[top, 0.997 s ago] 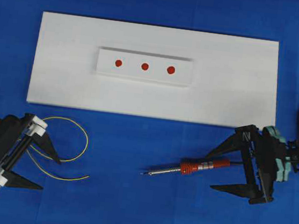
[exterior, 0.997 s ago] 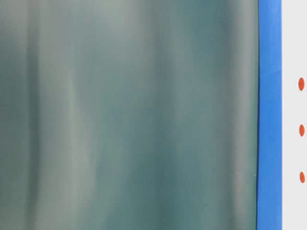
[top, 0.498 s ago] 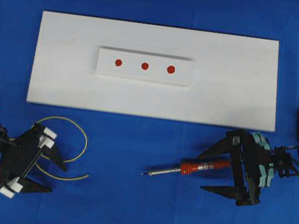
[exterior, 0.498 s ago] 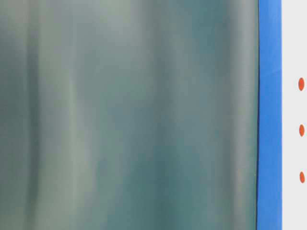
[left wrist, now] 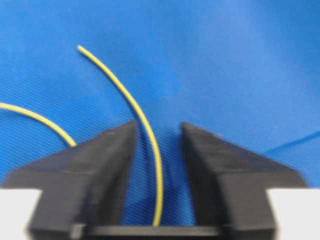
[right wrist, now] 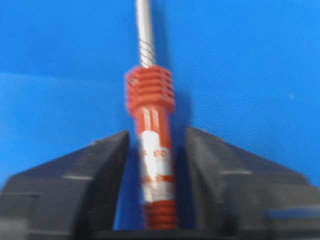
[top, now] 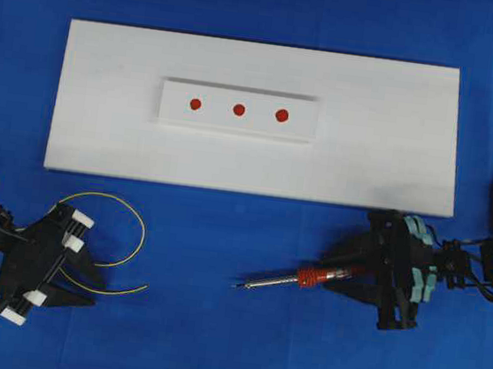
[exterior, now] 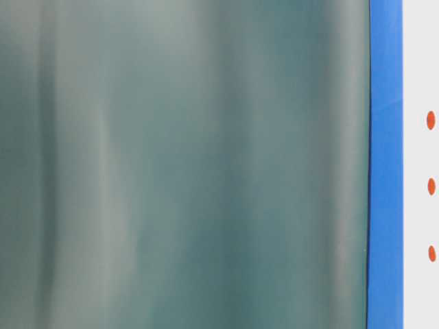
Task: Touch the tip of the soldering iron to the tip of the solder at the mark.
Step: 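Lower left gripper onto yellow solder wire and right gripper onto red soldering iron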
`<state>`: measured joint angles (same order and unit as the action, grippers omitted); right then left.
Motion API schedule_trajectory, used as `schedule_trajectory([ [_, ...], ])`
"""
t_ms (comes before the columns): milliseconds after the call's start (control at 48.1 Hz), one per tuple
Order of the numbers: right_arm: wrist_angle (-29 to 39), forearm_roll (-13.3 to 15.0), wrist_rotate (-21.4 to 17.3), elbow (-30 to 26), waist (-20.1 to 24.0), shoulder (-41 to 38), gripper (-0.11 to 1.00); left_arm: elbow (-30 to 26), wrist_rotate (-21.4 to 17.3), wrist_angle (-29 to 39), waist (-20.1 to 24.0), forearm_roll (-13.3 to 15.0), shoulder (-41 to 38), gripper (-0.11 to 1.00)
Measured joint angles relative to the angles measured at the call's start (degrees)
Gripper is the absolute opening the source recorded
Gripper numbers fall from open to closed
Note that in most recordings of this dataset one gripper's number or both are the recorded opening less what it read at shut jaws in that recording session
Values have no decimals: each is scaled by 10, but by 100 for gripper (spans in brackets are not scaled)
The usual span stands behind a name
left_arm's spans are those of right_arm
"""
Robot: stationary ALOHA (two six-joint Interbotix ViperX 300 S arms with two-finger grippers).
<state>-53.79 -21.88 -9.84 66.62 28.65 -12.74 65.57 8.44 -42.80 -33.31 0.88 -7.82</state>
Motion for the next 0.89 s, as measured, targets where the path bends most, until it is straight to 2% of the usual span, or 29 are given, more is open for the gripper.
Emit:
schedule_trajectory([
  [83,-2,-2,2,-6,-5,-14,14,-3,0,5,0,1,-1,13],
  [187,-4,-2,2,-8,-7,-17,8,-4,0,12,0,0,-1,3],
  [561,8,-2,1,-6,-8,10,8,-8,0,20,-1,0,17,3],
  [727,75,-2,19,-3,-11,91,8,-11,0,63,0,1,63,3],
  [893,202,-2,59,-7,-31,195,8,-27,-1,154,3,0,127,3],
])
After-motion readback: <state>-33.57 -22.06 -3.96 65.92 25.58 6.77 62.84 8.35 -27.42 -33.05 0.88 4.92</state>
